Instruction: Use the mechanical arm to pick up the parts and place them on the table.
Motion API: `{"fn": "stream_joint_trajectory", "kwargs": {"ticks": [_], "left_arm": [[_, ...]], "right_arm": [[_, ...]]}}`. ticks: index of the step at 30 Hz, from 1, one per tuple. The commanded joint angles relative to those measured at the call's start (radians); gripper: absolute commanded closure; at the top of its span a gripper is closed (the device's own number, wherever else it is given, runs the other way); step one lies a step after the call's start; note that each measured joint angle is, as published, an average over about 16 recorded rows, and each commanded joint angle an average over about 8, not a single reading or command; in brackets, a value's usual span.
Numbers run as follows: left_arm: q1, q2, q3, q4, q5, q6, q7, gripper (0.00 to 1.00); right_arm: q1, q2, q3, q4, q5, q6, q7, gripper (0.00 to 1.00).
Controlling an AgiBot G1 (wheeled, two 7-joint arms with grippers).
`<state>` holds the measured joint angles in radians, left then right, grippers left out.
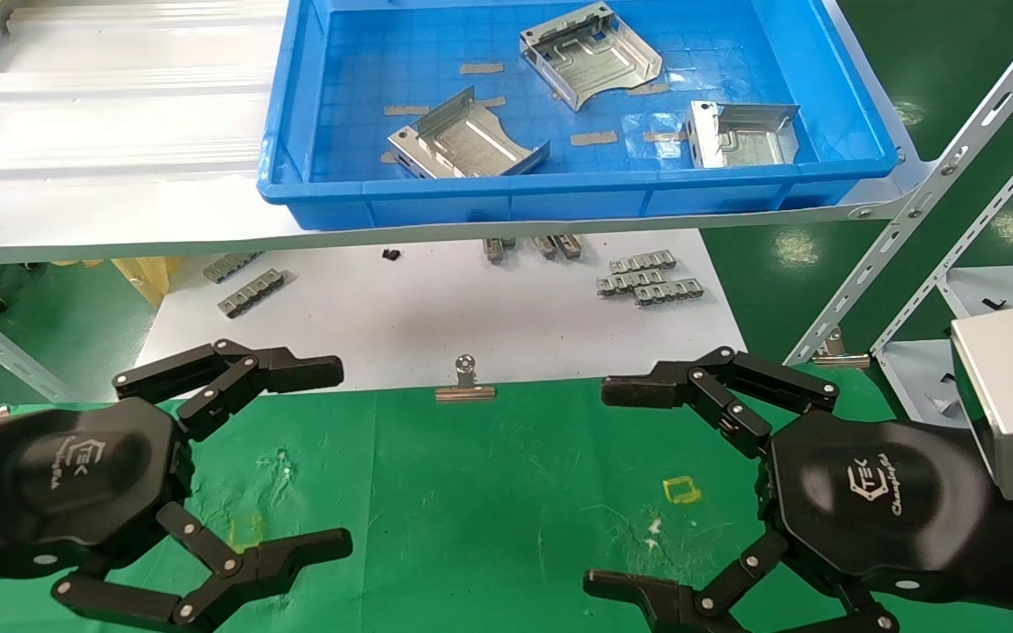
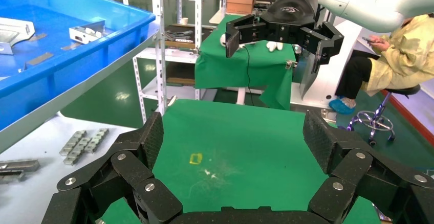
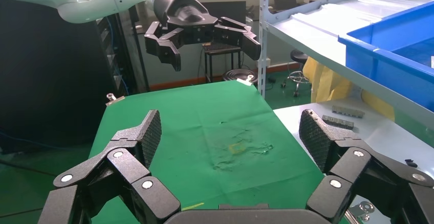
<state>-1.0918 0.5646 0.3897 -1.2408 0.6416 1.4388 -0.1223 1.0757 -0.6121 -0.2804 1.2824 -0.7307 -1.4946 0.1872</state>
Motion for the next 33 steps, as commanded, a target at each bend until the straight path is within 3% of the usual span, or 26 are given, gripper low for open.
{"fn": "stream_joint_trajectory", "kwargs": {"ticks": [1,33], "left_arm": [[0.000,0.000,0.000,0.000,0.000,0.000,0.000,0.00],[0.000,0.000,0.000,0.000,0.000,0.000,0.000,0.00]], "right_arm": [[0.000,0.000,0.000,0.000,0.000,0.000,0.000,0.00],[0.000,0.000,0.000,0.000,0.000,0.000,0.000,0.00]]}}
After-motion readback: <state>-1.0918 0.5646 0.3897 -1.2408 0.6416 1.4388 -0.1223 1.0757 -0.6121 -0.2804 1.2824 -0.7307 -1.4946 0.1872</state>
